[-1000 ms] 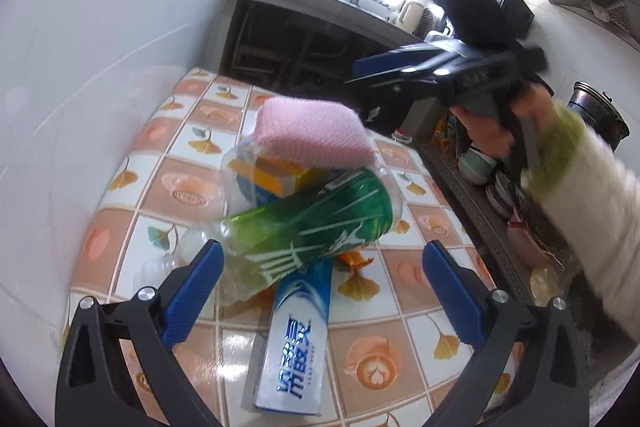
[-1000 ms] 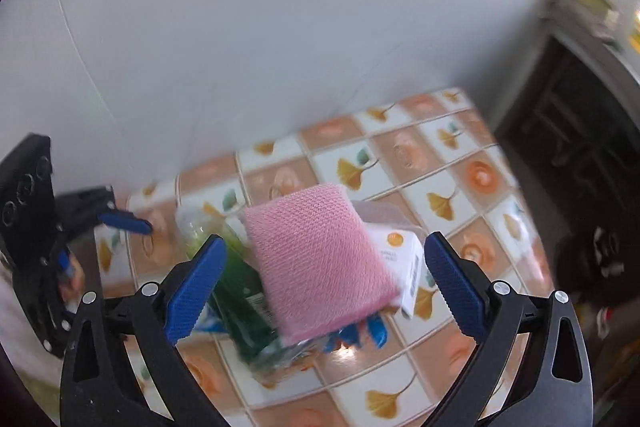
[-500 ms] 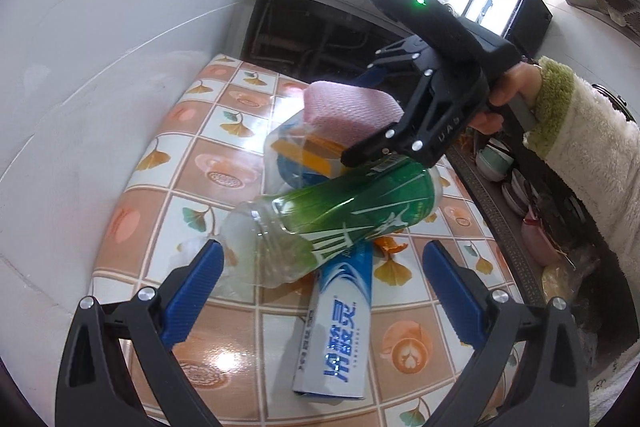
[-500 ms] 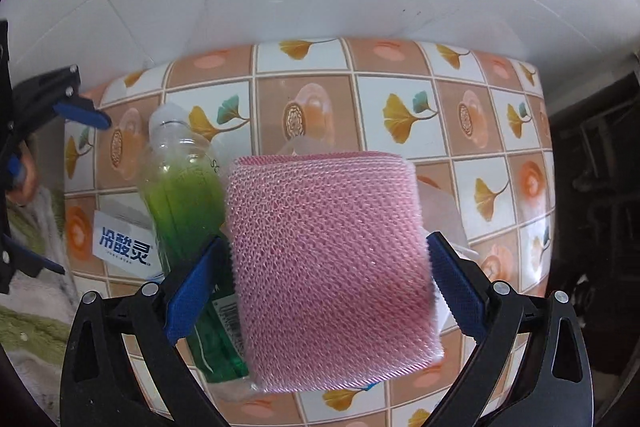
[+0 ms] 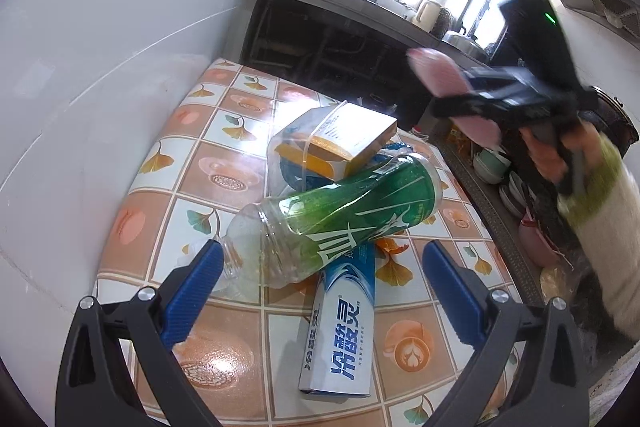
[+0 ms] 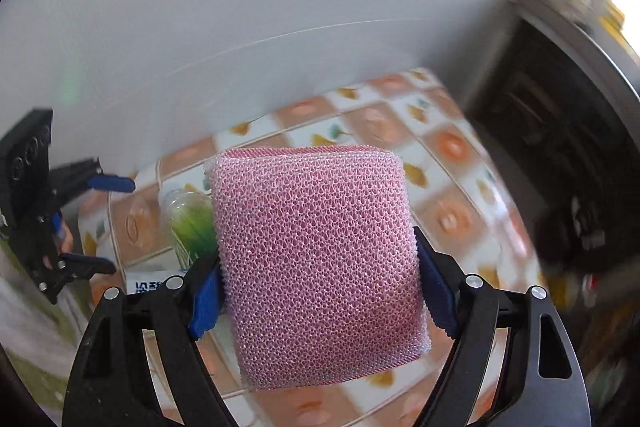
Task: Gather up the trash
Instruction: 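Grasp the green plastic bottle with the left gripper and lift it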
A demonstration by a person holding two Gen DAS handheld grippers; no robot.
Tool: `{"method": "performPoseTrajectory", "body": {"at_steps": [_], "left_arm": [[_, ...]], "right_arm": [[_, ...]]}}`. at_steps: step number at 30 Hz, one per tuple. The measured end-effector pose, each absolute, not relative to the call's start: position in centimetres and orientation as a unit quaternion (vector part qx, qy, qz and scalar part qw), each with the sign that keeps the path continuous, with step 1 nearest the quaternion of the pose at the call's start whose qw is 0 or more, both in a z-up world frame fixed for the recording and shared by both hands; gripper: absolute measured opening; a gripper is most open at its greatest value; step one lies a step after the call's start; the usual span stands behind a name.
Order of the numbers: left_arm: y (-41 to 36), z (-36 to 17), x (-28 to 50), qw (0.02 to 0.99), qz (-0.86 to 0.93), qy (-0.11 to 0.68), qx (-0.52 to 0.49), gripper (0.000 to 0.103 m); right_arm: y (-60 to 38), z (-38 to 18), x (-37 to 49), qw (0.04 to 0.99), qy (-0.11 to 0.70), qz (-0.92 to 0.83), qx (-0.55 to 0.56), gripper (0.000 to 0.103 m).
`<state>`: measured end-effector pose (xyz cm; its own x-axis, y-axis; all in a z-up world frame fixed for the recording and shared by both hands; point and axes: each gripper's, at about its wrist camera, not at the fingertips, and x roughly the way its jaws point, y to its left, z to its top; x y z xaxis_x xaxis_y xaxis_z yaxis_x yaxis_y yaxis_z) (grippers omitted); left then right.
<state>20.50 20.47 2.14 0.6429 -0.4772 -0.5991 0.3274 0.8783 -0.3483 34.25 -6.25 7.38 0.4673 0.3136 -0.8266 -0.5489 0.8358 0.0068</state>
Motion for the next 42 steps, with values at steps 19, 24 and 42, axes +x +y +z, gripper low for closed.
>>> {"method": "performPoseTrajectory", "body": {"at_steps": [19, 24, 42], "left_arm": [[16.0, 2.9, 21.6, 0.888, -0.282, 0.363, 0.024, 0.086], [13.8, 2.5, 24.7, 0.875, -0.287, 0.373, 0.111, 0.086], [8.1, -1.3, 27.9, 0.815, -0.265, 0.417, 0.303, 0.080]], "right_arm": [[-13.4, -2.1, 19.6, 0.845, 0.495, 0.122, 0.162, 0.077], [-13.6, -1.7, 19.3, 0.852, 0.477, 0.133, 0.170, 0.077], [-14.6, -2.3, 17.5, 0.848, 0.475, 0.128, 0.196, 0.077]]}}
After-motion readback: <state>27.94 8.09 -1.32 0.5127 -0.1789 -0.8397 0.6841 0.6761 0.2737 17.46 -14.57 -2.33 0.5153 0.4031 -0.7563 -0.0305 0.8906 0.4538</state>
